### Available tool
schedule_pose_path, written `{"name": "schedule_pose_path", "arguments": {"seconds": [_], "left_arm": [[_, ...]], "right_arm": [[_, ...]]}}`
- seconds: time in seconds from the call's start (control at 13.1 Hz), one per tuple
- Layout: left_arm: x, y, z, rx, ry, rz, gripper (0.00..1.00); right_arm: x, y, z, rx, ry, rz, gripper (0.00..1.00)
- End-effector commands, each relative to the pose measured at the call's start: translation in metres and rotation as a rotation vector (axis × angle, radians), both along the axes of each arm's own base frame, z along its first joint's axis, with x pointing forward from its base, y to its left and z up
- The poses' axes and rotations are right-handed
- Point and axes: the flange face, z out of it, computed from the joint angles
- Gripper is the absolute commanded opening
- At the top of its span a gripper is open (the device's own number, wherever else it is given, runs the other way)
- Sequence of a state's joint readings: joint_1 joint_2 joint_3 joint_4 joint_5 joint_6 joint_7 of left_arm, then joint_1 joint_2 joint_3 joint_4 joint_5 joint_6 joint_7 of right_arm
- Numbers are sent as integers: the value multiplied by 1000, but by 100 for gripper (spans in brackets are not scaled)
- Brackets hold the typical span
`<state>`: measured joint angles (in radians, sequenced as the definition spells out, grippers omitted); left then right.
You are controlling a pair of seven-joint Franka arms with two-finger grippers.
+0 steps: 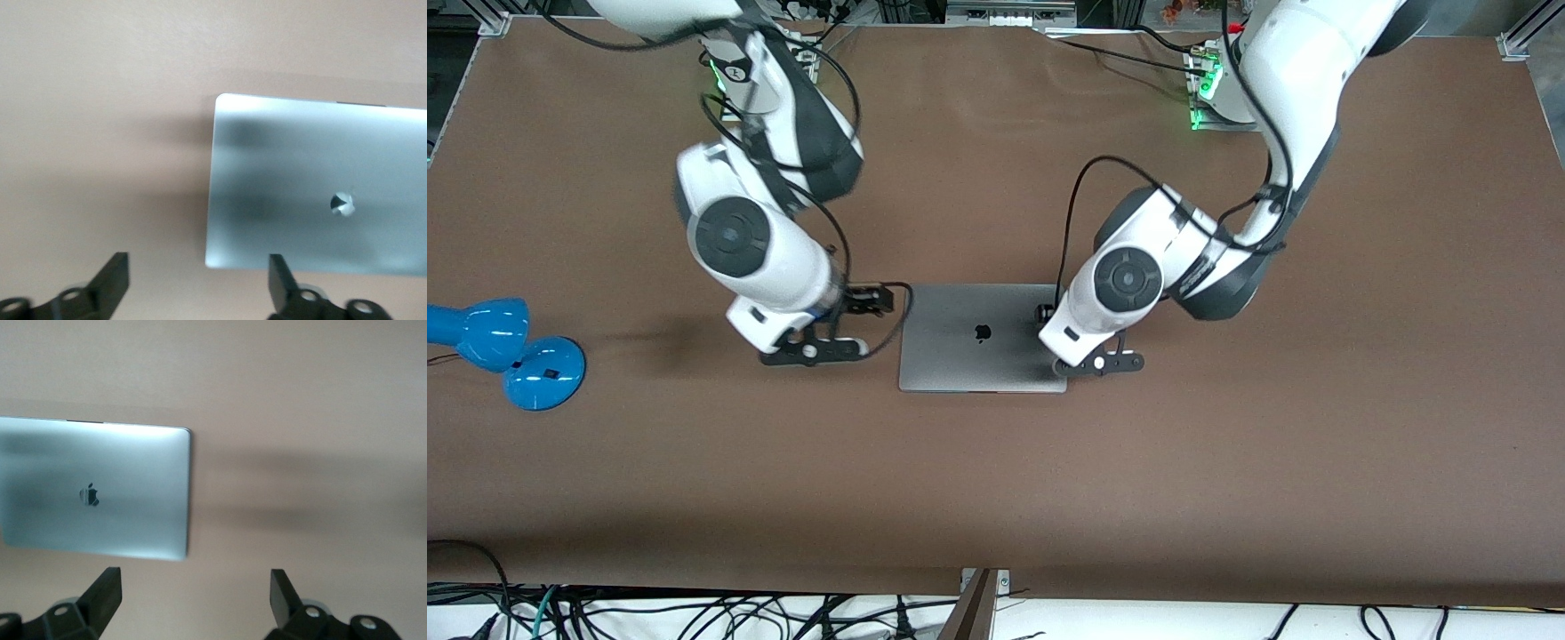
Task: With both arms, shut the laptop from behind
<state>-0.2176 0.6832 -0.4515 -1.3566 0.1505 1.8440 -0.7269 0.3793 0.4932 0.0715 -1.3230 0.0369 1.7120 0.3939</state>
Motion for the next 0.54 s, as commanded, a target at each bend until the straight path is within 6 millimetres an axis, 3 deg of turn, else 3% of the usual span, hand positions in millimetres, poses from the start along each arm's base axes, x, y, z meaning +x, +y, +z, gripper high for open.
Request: {"name": "schedule_pose_path", "arguments": {"seconds": [0.0,0.08,0.31,0.46], "left_arm": [[-34,24,45,56,-40,-53,100],[-40,29,63,56,-32,-61,100],[-54,69,121,59,-21,-103,100],[-70,104,159,29,-26,-107,100]], "right_arm": [[-1,-39,50,3,9,-43,99],[-2,-52,65,4,2,-54,99],[-11,-89,109,-4,-26,-97,99],[-14,-117,136,7,-56,-103,99]]}}
